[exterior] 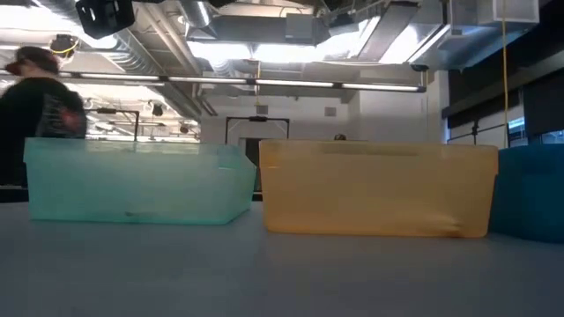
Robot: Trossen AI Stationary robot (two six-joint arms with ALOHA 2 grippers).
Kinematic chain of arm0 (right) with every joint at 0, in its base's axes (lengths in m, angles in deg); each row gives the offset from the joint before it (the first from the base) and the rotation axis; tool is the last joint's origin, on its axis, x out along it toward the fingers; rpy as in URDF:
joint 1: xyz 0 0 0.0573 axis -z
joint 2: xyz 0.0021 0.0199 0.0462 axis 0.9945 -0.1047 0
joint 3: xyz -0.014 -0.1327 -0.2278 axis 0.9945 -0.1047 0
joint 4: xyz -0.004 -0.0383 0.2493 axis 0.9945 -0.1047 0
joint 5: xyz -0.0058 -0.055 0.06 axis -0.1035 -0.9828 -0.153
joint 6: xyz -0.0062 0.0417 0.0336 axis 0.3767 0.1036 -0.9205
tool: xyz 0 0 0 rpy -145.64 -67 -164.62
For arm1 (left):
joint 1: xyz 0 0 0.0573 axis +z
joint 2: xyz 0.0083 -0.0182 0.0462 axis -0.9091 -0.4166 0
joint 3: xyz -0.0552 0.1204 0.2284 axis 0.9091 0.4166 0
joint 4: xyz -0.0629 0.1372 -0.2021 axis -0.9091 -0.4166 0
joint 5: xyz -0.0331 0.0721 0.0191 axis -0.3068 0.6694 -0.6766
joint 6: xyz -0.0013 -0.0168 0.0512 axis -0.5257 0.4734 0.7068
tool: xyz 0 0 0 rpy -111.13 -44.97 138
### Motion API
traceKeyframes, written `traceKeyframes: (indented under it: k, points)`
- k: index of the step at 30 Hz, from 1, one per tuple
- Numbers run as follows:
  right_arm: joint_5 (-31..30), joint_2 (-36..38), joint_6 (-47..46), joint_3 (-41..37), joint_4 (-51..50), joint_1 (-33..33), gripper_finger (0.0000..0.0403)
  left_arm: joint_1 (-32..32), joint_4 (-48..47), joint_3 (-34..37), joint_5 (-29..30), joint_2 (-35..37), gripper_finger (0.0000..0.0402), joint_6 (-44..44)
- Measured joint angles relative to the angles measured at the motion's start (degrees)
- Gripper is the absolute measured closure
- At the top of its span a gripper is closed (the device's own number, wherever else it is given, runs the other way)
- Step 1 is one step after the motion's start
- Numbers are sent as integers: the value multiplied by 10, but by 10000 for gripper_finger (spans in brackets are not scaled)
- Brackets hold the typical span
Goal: Sort silverware by color (type)
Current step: Put the blue knife into the orange bin
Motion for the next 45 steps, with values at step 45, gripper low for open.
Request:
traceKeyframes:
  k: [45]
  points:
    - [28, 0, 40, 0, 46, 0, 388, 0, -7, 0, -8, 0, 364, 2]
